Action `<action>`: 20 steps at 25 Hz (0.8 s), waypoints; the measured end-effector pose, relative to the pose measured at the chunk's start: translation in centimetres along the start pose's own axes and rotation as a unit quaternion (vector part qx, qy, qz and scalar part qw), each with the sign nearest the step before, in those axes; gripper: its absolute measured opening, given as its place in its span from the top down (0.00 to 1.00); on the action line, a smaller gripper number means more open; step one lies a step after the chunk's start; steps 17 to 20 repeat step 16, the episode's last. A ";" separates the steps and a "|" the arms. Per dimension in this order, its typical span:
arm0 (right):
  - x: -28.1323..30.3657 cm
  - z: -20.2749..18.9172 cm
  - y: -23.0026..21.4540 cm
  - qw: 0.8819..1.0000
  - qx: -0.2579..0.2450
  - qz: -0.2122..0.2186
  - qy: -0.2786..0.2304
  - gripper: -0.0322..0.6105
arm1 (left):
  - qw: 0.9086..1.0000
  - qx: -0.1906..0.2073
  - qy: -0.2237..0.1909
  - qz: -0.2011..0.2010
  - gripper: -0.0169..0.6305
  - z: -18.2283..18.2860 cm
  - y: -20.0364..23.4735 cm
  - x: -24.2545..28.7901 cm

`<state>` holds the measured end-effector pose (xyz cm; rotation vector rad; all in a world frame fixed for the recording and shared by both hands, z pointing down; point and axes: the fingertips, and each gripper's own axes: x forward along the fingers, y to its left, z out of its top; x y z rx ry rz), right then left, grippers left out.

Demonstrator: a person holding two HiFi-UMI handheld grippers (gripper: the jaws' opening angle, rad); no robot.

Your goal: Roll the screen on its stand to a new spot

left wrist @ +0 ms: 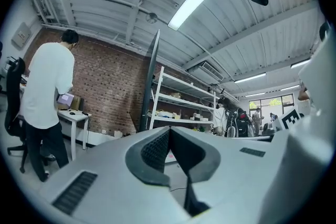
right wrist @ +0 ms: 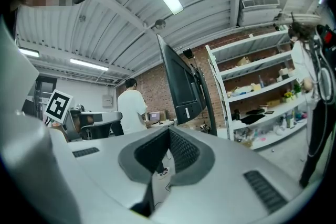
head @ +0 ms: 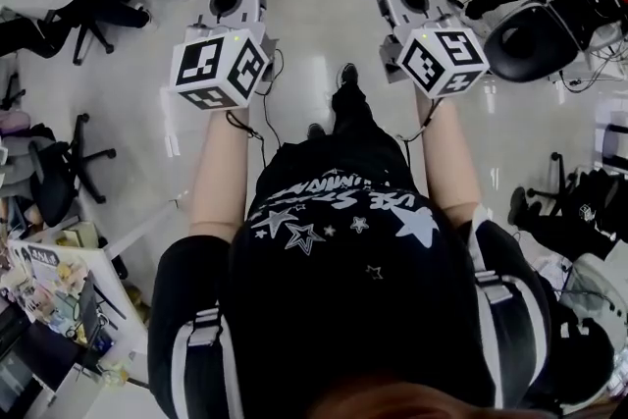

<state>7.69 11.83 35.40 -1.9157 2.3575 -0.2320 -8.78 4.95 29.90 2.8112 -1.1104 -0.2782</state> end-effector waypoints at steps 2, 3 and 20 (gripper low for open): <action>0.0 0.1 0.1 1.000 -0.003 0.001 0.000 0.94 | 1.000 -0.003 -0.001 -0.003 0.96 0.0 -0.1 0.0; 0.0 0.1 0.2 1.000 -0.004 0.001 0.001 0.94 | 1.000 -0.003 -0.001 -0.004 0.96 0.0 -0.1 0.0; 1.1 0.2 -0.2 1.000 -0.016 0.006 0.010 0.94 | 1.000 0.005 -0.007 -0.018 0.96 0.6 -0.9 1.6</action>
